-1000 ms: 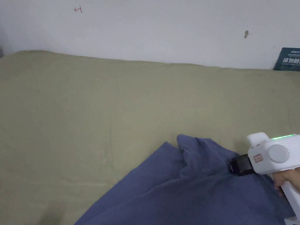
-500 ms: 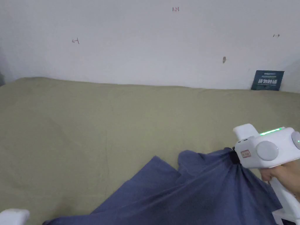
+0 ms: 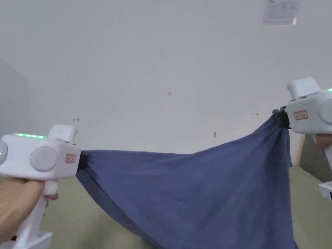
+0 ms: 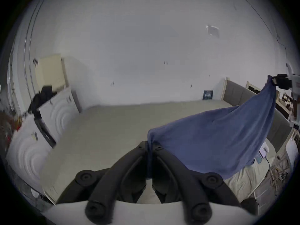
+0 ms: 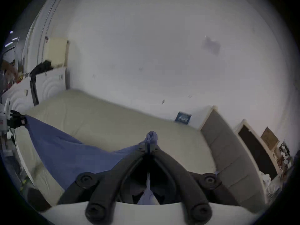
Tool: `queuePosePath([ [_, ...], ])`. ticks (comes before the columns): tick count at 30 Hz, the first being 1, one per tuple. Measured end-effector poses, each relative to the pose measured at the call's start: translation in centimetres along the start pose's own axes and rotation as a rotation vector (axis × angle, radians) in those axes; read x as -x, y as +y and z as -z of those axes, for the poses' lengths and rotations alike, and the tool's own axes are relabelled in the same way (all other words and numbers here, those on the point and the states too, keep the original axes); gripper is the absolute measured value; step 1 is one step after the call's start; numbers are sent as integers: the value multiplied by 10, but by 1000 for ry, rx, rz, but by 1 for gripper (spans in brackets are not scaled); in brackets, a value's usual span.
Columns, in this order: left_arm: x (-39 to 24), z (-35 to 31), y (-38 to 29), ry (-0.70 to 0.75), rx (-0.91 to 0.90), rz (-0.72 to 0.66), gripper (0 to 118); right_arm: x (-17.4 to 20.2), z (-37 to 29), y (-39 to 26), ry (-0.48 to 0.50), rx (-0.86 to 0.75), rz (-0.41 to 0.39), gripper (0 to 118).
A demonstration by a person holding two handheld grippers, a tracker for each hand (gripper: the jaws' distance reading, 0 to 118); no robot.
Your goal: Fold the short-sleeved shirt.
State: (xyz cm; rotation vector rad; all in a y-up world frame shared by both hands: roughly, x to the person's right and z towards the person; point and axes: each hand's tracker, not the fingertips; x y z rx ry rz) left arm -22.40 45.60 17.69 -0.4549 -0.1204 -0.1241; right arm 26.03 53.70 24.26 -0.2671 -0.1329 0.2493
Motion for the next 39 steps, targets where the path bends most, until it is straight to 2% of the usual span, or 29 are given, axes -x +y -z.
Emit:
queuePosePath([
  [5, -17, -16, 79, 55, -59, 38, 4, -32, -22, 31, -82, -51, 95, 0],
  [9, -18, -21, 114, 82, -78, -15, 4, -45, -17, 44, -86, -62, 177, 0],
  [12, -17, -24, 124, 116, -88, -20, 4, -46, -8, 49, -92, -61, 187, 0],
  [14, -16, -19, 130, 180, -86, 29, 4, -43, -1, 52, -91, -61, 176, 0],
  [25, -3, 19, 169, 238, -98, -3, 4, -39, 69, 97, -109, -76, 140, 0],
  [33, 6, 86, 203, 273, -106, -27, 4, -39, 146, 116, -133, -70, 156, 0],
  [39, 7, 153, 222, 315, -113, -20, 4, -31, 203, 124, -147, -83, 137, 0],
])
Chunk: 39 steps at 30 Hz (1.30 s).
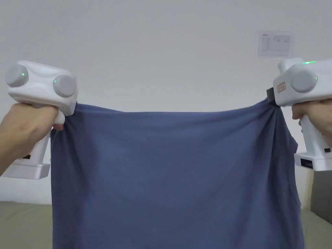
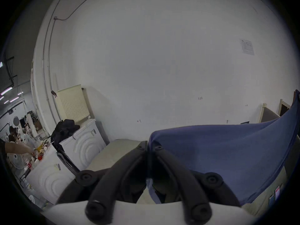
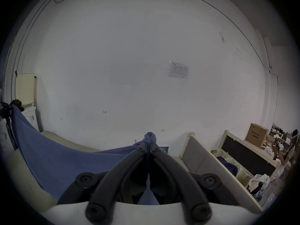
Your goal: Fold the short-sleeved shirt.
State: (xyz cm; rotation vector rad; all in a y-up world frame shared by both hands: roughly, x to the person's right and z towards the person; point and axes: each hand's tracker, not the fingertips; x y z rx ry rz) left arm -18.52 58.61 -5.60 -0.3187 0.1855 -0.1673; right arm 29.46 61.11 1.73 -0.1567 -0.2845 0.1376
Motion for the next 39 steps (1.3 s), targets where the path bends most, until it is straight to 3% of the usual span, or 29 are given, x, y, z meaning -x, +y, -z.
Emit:
queuePosePath([
  [11, -40, 107, -53, 31, 43, 2, 4, 35, 87, -57, -30, 68, -32, 0],
  [21, -75, 144, -175, -22, 177, 66, 4, 51, 118, -201, 15, 269, -63, 0],
  [31, -47, 56, -287, -114, 275, 92, 4, 26, 2, -309, 105, 358, 17, 0],
  [35, -22, 3, -330, -136, 313, 111, 4, 14, -63, -340, 137, 404, -6, 0],
  [39, -2, -48, -385, -175, 395, 93, 4, 4, -129, -383, 172, 464, 24, 0],
])
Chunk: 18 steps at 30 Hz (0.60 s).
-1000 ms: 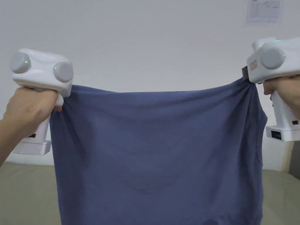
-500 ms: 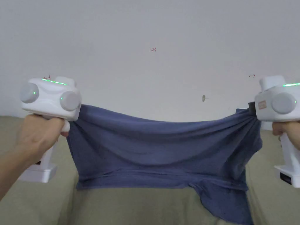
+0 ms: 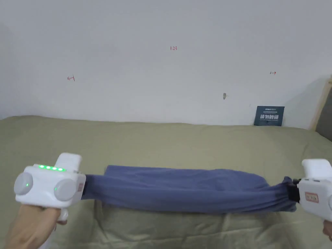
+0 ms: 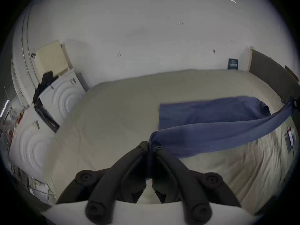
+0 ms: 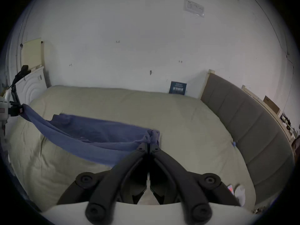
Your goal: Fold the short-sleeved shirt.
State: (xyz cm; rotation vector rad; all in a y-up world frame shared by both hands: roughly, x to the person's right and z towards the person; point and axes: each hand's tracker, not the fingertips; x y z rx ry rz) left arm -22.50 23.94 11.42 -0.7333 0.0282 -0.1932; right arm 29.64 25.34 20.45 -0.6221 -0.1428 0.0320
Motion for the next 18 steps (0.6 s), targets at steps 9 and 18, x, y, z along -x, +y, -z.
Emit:
queuePosePath([
  [9, 8, -34, -157, -46, 75, -37, 4, 0, -50, -140, 24, 86, 40, 0],
  [18, 44, -45, -219, -110, 113, -84, 4, -8, -86, -216, 55, 162, 67, 0],
])
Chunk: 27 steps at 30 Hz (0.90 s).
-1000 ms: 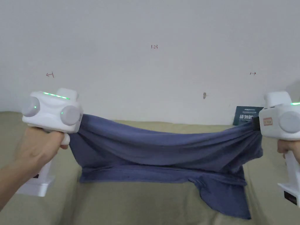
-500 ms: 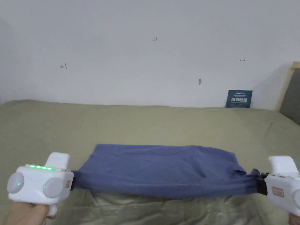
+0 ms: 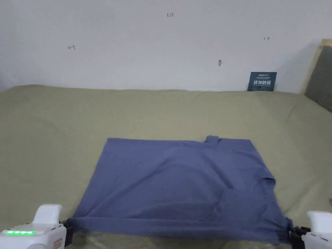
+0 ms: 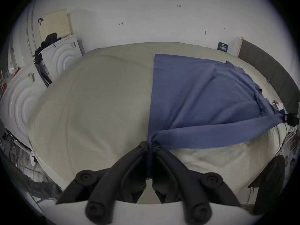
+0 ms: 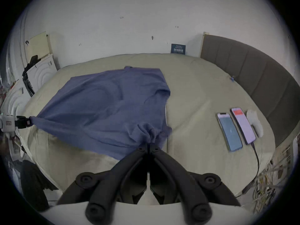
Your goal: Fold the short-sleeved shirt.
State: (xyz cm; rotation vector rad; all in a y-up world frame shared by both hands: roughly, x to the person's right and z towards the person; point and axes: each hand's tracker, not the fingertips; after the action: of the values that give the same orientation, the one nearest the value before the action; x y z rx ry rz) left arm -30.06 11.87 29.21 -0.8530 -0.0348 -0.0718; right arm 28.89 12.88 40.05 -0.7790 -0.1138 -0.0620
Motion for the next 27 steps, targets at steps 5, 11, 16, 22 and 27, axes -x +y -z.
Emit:
queuePosePath([
  [5, -11, -27, -17, -23, 1, 5, 4, 0, -9, -23, 0, 18, -4, 0],
  [11, -7, -26, -27, -38, 17, 4, 4, -4, -9, -29, 3, 28, 0, 0],
  [16, -12, -30, -24, -61, 36, 3, 36, -3, -7, -30, 19, 35, 16, 41],
  [22, -9, -53, -22, -49, 56, -1, 111, -1, -8, -21, 8, 40, 38, 107],
  [27, 7, -73, -16, -30, 22, -42, 0, -6, -11, -11, -25, 6, 92, 0],
])
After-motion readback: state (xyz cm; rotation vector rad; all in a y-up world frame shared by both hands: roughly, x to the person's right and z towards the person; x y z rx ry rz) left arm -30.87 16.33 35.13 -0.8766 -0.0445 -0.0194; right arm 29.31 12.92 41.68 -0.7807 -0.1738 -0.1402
